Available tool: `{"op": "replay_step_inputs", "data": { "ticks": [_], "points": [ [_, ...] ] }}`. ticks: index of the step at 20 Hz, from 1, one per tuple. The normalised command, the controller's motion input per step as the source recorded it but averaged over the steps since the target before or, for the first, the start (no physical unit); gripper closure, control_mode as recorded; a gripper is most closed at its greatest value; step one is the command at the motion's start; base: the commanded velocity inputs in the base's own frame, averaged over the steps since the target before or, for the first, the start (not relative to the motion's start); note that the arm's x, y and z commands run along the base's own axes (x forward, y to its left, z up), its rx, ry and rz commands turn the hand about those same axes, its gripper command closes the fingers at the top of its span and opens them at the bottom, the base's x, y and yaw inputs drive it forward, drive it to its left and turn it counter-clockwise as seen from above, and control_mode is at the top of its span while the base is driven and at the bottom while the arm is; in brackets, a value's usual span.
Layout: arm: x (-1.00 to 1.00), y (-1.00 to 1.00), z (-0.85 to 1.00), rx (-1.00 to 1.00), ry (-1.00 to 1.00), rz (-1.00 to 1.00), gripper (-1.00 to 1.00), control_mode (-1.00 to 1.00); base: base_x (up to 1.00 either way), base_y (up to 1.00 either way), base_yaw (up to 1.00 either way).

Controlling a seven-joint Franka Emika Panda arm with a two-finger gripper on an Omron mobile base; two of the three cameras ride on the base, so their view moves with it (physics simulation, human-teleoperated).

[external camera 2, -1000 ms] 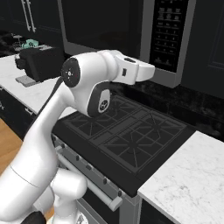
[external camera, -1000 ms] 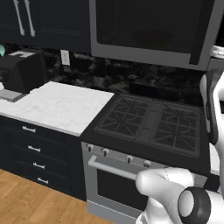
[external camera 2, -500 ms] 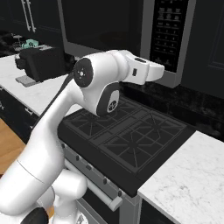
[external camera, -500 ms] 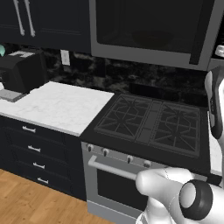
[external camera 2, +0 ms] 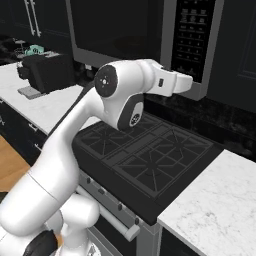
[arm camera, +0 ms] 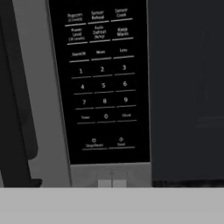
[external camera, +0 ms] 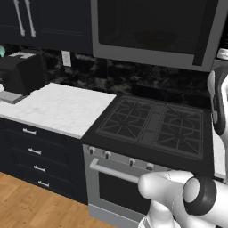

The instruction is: Pick the sweet potato from the sink and place it in the bowl. Then pick the bowl and place it in the microwave. Then close the microwave door and press the start button.

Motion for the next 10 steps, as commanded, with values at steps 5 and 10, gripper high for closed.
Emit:
{"op": "replay_step_inputs", "data": {
  "ticks": [5,10],
  "points": [
    [0.20,-0.21,-0.01,0.00,0.00,0.00,1.00,-1.00,0.00,0.00,0.00],
    [0.12,-0.29,0.00,0.00,0.00,0.00,1.00,-1.00,0.00,0.00,0.00]
  ]
}}
